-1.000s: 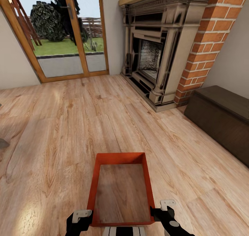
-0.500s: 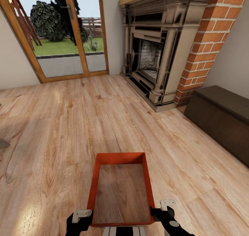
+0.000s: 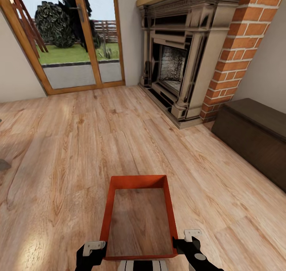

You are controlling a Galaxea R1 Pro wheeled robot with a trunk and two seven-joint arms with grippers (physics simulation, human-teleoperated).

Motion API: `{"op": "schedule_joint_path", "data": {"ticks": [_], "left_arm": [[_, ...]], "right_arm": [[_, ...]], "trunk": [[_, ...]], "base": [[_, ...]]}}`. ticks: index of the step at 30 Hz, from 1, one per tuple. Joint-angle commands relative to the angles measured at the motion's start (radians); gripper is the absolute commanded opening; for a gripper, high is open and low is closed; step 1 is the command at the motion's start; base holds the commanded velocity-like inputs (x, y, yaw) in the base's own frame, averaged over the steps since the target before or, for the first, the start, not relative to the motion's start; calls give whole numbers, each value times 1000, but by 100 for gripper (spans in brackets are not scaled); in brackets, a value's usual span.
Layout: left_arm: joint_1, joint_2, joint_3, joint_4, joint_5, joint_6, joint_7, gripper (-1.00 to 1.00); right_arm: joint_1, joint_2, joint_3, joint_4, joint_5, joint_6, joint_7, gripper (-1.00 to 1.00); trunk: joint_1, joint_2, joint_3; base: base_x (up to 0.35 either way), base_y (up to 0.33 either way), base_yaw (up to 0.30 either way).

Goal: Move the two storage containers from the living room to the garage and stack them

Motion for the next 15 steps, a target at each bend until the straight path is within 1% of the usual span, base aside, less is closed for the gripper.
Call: {"op": "schedule_joint_path", "data": {"ticks": [1, 8, 9, 15], "left_arm": [[0, -1, 3, 1, 0, -3, -1, 100], [0, -1, 3, 1, 0, -3, -1, 100], [0, -1, 3, 1, 0, -3, -1, -100], [0, -1, 3, 1, 0, -2, -1, -100]], "right_arm": [[0, 0, 1, 1, 0, -3, -5, 100], [0, 0, 1, 1, 0, -3, -5, 100], [0, 0, 1, 1, 0, -3, -5, -100], [0, 0, 1, 1, 0, -4, -5, -100]], "trunk": [[17, 0, -1], [17, 0, -1], [17, 0, -1], [17, 0, -1]], "base": [[0, 0, 0], [0, 0, 0], [0, 0, 0], [0, 0, 0]]}}
